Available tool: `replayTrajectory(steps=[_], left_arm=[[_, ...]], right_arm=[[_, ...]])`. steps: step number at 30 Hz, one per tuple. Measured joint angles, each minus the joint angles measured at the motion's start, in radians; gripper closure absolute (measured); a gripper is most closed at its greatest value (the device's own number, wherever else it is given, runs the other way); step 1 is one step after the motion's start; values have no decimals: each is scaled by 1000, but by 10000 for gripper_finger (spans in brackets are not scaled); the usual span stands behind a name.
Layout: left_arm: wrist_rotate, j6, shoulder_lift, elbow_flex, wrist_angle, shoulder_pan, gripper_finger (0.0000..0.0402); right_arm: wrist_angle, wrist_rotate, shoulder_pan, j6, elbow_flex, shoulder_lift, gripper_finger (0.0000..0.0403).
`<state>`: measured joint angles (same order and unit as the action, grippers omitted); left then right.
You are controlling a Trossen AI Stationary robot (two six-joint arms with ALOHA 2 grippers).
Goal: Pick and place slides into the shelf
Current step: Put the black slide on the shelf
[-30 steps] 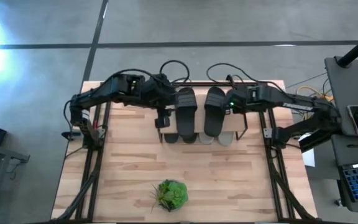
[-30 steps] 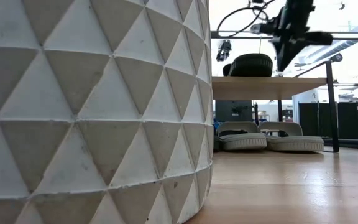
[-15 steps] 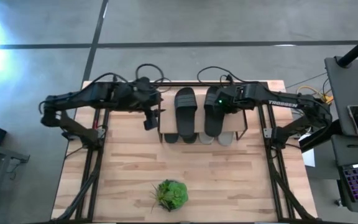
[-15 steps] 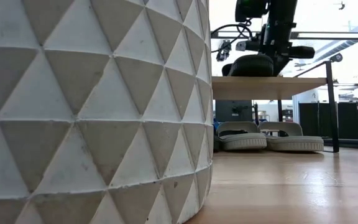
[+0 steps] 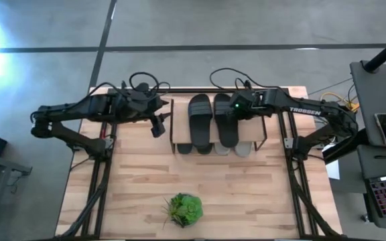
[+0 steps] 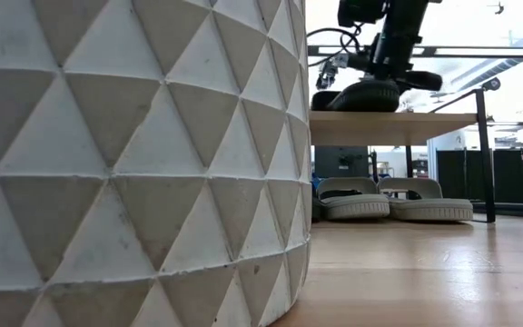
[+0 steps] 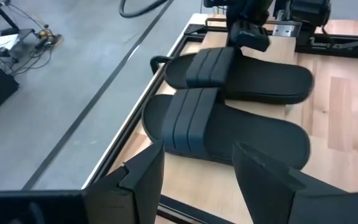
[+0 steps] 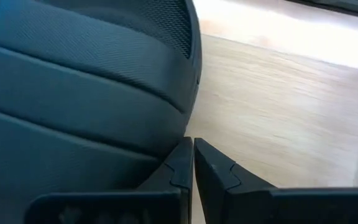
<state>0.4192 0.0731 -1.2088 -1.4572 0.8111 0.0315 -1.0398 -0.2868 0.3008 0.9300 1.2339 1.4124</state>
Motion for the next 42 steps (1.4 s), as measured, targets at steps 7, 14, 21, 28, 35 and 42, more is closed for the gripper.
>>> replayTrajectory(steps=[7,14,21,28,35,42], left_arm=[[8,0,-16,3,-4,0,226],[5,0,-27,4,17,0,226],[6,0,-39,27,44,2,226],[6,7,-40,81,36,2,226],[6,24,-43,81,25,2,226],[6,26,-44,81,24,2,226]], right_arm=[[51,11,0,1,0,0,394],[-80,33,-9,5,10,-1,394],[-181,85,-74,13,39,-36,394],[-176,110,-176,87,28,-13,394],[-94,107,-209,98,34,26,394],[-60,102,-209,91,41,31,394]])
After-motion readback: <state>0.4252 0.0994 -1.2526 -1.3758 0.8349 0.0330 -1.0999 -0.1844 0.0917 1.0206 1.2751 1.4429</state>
